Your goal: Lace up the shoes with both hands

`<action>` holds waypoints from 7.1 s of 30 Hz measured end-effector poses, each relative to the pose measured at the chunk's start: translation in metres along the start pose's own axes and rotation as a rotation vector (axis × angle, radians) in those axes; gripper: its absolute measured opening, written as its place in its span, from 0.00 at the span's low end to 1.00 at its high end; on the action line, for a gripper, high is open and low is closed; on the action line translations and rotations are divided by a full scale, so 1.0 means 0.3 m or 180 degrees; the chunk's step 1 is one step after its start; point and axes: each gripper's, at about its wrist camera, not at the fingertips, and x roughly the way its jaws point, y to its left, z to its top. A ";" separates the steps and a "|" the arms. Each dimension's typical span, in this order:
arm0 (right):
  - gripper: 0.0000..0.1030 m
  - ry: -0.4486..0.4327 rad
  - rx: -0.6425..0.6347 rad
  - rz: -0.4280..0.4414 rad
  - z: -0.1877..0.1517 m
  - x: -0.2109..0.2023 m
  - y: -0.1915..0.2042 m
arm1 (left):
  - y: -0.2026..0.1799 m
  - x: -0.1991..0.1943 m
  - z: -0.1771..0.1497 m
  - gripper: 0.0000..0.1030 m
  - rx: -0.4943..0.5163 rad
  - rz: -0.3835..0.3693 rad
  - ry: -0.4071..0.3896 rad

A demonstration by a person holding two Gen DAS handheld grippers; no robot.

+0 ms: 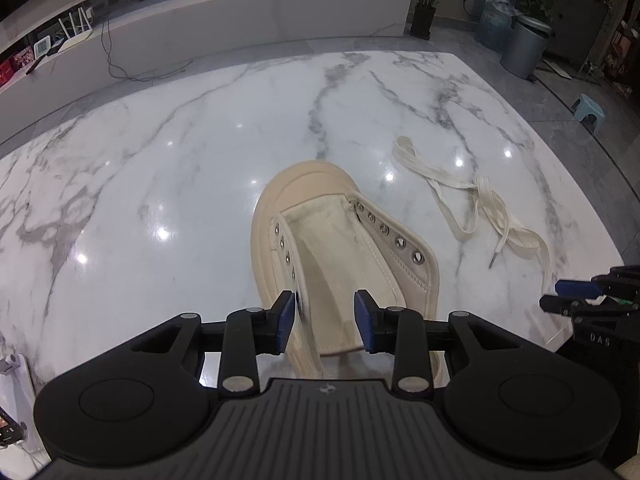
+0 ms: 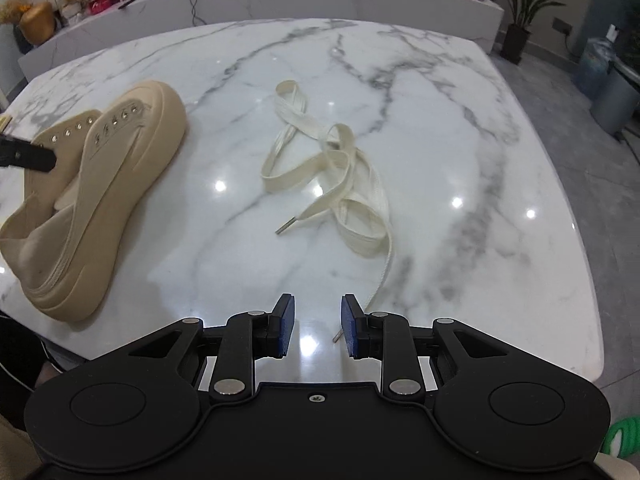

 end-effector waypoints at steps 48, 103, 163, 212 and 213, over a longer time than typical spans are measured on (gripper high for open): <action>0.00 -0.0802 -0.0679 0.0632 0.422 -0.090 0.246 | 0.015 0.003 0.042 0.31 0.0112 -0.0112 -0.0013; 0.12 0.0071 -0.2973 0.0916 0.227 0.040 0.305 | -0.002 0.011 0.004 0.31 0.0349 -0.0045 0.0199; 0.00 -0.0020 -0.3079 0.1508 0.454 0.052 0.259 | -0.057 0.115 0.142 0.25 0.2255 -0.0542 0.0271; 0.00 0.0039 -0.3341 0.1589 0.494 0.149 0.333 | -0.102 0.180 0.166 0.12 0.2875 -0.0500 0.0229; 0.00 0.0032 -0.3345 0.1592 0.495 0.148 0.336 | -0.101 0.181 0.166 0.12 0.2879 -0.0495 0.0225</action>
